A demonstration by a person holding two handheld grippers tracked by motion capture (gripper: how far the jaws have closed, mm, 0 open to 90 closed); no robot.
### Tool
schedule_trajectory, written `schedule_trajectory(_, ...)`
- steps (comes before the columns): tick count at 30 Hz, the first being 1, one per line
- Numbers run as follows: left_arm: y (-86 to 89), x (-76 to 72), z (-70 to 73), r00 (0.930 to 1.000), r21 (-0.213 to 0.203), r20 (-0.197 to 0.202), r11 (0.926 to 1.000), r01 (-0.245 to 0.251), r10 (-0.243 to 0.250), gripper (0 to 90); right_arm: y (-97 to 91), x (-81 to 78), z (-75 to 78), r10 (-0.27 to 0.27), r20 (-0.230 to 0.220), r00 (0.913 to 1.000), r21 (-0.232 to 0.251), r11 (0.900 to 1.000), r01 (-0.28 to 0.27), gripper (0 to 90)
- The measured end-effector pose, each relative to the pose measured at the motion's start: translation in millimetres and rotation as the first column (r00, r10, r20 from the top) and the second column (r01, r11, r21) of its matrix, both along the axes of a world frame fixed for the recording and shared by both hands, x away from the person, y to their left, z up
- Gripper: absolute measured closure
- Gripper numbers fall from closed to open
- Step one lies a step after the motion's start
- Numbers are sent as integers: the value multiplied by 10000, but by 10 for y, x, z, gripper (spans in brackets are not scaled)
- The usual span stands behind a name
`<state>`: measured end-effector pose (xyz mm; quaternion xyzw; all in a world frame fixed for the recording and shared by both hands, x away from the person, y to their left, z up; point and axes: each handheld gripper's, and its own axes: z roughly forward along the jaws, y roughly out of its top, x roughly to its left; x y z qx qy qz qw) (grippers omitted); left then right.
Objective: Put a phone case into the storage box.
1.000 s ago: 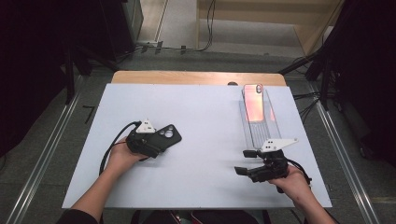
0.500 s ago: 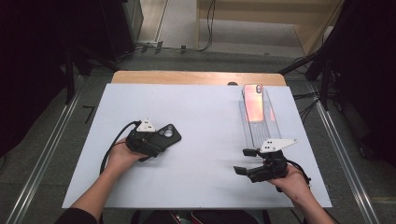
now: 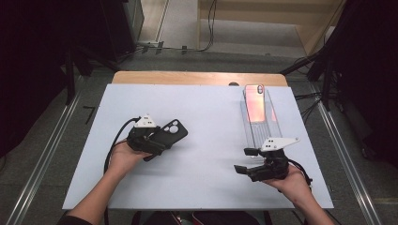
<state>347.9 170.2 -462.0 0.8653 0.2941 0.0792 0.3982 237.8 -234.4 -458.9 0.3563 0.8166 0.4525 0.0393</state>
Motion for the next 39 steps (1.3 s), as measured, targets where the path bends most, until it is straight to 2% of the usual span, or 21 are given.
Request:
schedule_trajectory(3, -29, -52, 78, 9997, -382, -204, 9992, -143, 135, 153, 12, -1, 37, -177, -14, 9998, 65, 9998, 177, 190)
schedule_trajectory(8, -94, -143, 165, 9973, -987, -463, 9933, -610, 566, 153, 57, -5, 106, -383, -147, 9992, 355, 9986, 388, 190)
schedule_trajectory(11, -129, -195, 182, 9958, -1394, -538, 9869, -809, 741, 152, 94, -7, 128, -558, -135, 9984, 158, 9983, 560, 190)
schedule_trajectory(12, -143, -211, 186, 9950, -1426, -537, 9856, -909, 840, 152, 106, -9, 134, -604, -67, 9982, 48, 9982, 605, 189)
schedule_trajectory(15, -182, -253, 189, 9911, -1498, -613, 9806, -1265, 1185, 152, 129, -3, 163, -739, -183, 9971, 142, 9971, 742, 191)
schedule_trajectory(20, -241, -321, 191, 9820, -1793, -775, 9665, -1835, 1720, 152, 168, 16, 220, -1088, -483, 9929, 411, 9930, 1108, 201)
schedule_trajectory(21, -254, -337, 187, 9817, -1947, -714, 9628, -1874, 1766, 152, 182, 18, 232, -1199, -461, 9917, 442, 9916, 1219, 204)
schedule_trajectory(24, -312, -387, 186, 9797, -2038, -461, 9583, -2003, 1950, 152, 205, 28, 290, -1524, -169, 9882, 577, 9865, 1532, 204)
schedule_trajectory(28, -400, -445, 173, 9757, -2195, -199, 9512, -2170, 2180, 151, 219, 67, 328, -1709, -295, 9849, 645, 9829, 1725, 205)
schedule_trajectory(31, -457, -491, 165, 9697, -2509, 100, 9393, -2339, 2441, 151, 246, 101, 346, -1847, -479, 9816, 692, 9798, 1877, 205)
schedule_trajectory(33, -493, -535, 162, 9640, -2886, 347, 9261, -2429, 2637, 151, 262, 117, 357, -1894, -574, 9802, 731, 9784, 1934, 209)
schedule_trajectory(35, -540, -565, 158, 9592, -2848, 598, 9257, -2489, 2763, 151, 281, 138, 367, -1924, -698, 9788, 884, 9762, 1982, 210)
schedule_trajectory(37, -573, -587, 145, 9580, -3034, 637, 9199, -2485, 2798, 151, 305, 163, 381, -1933, -775, 9781, 944, 9752, 2002, 210)
schedule_trajectory(39, -611, -607, 117, 9537, -3201, 598, 9107, -2613, 2946, 151, 320, 180, 392, -1963, -774, 9775, 958, 9744, 2033, 210)
